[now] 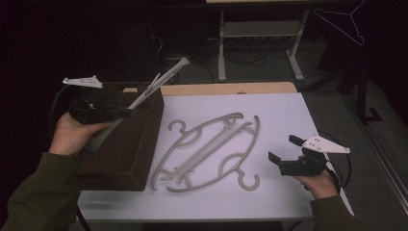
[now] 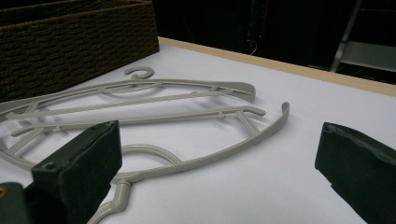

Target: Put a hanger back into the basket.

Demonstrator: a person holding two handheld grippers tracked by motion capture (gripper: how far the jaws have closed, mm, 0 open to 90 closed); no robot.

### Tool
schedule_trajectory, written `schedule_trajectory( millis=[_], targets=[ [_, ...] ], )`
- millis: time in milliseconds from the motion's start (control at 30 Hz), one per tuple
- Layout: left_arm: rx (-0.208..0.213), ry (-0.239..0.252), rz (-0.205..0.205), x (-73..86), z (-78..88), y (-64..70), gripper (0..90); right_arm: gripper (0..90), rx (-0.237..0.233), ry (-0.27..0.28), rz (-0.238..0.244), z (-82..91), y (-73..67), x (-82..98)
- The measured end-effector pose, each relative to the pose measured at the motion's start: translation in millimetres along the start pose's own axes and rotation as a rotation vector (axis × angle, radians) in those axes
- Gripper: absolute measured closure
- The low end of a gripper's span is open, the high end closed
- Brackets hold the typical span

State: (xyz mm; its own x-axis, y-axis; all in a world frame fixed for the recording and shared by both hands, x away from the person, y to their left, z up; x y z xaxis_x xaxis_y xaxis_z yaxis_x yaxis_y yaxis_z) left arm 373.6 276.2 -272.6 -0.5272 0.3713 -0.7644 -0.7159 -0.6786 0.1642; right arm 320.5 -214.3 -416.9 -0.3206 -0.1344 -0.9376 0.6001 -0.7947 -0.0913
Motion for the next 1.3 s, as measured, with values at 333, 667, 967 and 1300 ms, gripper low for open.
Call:
schedule_trajectory(
  millis=[333,667,967,1300],
  targets=[
    [-0.044,-0.034,0.033,31.0,20.9,-30.5,82.4,0.3,0.011,-0.009,0.000,-1.0,2.1,2.0],
    [-0.075,-0.074,0.073,57.4,36.6,-51.8,82.4,0.3,0.016,-0.009,0.002,-1.6,3.1,2.6],
    [-0.097,-0.096,0.091,72.3,52.1,-60.7,82.4,0.3,0.017,-0.015,-0.002,-2.0,3.2,3.1],
    [-0.107,-0.159,0.083,83.8,45.7,-66.6,82.4,0.3,0.020,-0.019,0.004,-3.3,2.3,3.5]
  ],
)
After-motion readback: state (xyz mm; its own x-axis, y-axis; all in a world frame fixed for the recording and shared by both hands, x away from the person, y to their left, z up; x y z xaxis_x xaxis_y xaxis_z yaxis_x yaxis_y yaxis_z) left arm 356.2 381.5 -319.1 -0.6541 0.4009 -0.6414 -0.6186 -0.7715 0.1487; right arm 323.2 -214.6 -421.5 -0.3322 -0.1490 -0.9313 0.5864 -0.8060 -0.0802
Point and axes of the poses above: each handheld gripper's, and its own axes: z roughly backward along the jaws, x roughly out of its underside, y roughly to its right, the point moved 6 cm from there along -z, roughly forward along the jaws
